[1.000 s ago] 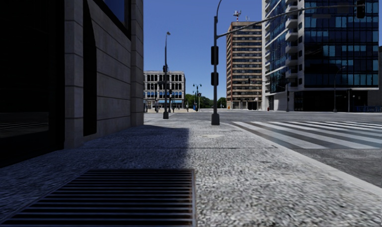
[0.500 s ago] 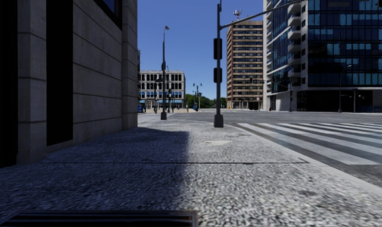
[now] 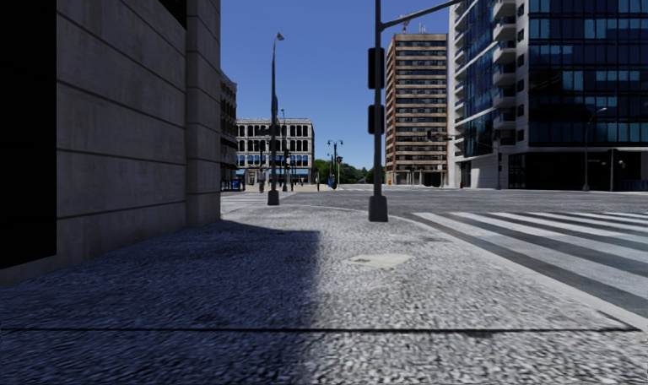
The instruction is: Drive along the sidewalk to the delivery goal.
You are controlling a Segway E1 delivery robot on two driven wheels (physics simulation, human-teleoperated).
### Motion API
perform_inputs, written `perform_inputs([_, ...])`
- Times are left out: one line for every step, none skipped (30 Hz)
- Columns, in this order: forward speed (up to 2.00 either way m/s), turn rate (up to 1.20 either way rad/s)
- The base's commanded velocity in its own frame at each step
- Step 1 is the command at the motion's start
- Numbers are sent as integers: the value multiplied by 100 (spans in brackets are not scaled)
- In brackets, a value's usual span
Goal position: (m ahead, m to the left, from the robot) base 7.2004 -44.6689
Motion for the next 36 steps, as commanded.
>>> perform_inputs([200, 0])
perform_inputs([200, 0])
perform_inputs([200, 0])
perform_inputs([200, 0])
perform_inputs([200, 0])
perform_inputs([200, 0])
perform_inputs([200, 0])
perform_inputs([200, 0])
perform_inputs([200, 0])
perform_inputs([200, 0])
perform_inputs([200, -5])
perform_inputs([200, -23])
perform_inputs([200, -41])
perform_inputs([200, -41])
perform_inputs([200, -54])
perform_inputs([200, -67])
perform_inputs([200, -77])
perform_inputs([200, -85])
perform_inputs([200, -89])
perform_inputs([200, -91])
perform_inputs([200, -92])
perform_inputs([200, -92])
perform_inputs([200, -92])
perform_inputs([200, -92])
perform_inputs([200, -92])
perform_inputs([200, -92])
perform_inputs([200, -92])
perform_inputs([200, -92])
perform_inputs([200, -92])
perform_inputs([200, -92])
perform_inputs([200, -92])
perform_inputs([200, -92])
perform_inputs([200, -92])
perform_inputs([200, -92])
perform_inputs([200, -92])
perform_inputs([200, -92])
